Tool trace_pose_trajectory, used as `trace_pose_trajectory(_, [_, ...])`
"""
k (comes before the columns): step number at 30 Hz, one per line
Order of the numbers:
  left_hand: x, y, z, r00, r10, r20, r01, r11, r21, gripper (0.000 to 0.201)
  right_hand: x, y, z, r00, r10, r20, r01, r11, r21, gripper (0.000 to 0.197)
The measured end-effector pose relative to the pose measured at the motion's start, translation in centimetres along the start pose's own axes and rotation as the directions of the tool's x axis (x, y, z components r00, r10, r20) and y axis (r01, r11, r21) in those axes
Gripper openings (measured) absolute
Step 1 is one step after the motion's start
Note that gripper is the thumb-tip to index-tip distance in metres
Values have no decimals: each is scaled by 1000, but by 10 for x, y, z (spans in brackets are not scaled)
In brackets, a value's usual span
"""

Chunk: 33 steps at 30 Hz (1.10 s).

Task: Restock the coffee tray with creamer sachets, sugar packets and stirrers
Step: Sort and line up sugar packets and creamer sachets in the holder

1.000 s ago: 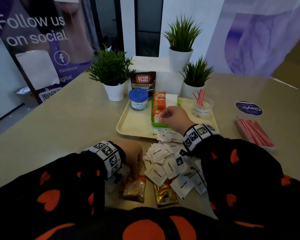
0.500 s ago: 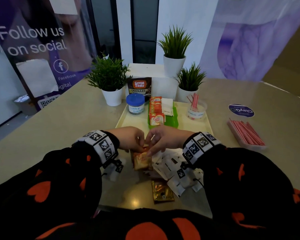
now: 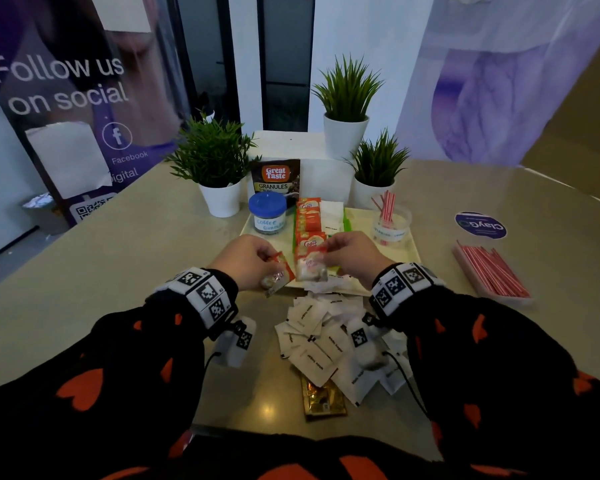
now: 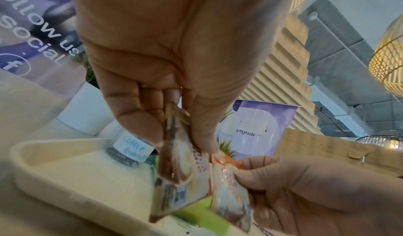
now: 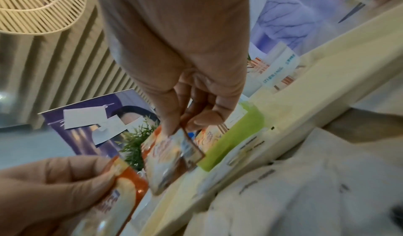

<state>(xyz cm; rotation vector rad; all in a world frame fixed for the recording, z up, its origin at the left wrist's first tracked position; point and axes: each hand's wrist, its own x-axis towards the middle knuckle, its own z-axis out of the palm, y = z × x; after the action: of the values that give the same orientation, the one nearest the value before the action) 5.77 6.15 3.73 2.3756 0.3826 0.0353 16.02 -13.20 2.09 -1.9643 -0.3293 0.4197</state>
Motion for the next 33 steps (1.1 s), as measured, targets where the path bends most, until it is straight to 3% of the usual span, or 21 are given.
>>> trace_pose_trajectory(6, [7,-6,8,998,-61,-5,60,992,-115,12,53,3,-7,960,70,-271,-31,989,143,19])
trace_pose_trajectory(10, [7,-8,13,997,-66,36,72,973,-218,13,75,6,0,934,38,-356,-31,999,25,25])
trace_pose_trajectory(13, [9,-13,15,994,-98,57,110,950,-292,21,83,10,4,920,-5,-391,-32,996,-88,27])
trace_pose_trajectory(20, [16,-17,18,989,-143,42,148,908,-392,26,82,21,8,945,-55,-321,-33,965,-261,23])
trace_pose_trajectory(25, [22,-10,25,990,-136,36,136,856,-500,21,73,17,3,923,-94,-374,15,978,-207,29])
trace_pose_trajectory(27, [25,-4,28,992,-120,28,116,838,-533,18,64,9,1,945,-108,-308,92,994,-66,33])
trace_pose_trajectory(29, [30,2,31,995,-96,12,86,824,-560,14,52,-1,-2,986,-101,-129,109,992,60,34])
trace_pose_trajectory(31, [38,8,36,997,-75,-4,58,808,-586,12,44,-6,-4,995,-96,20,94,993,75,27])
trace_pose_trajectory(33, [47,13,40,997,-67,-23,41,806,-590,10,41,-6,-6,994,-83,67,78,994,81,25])
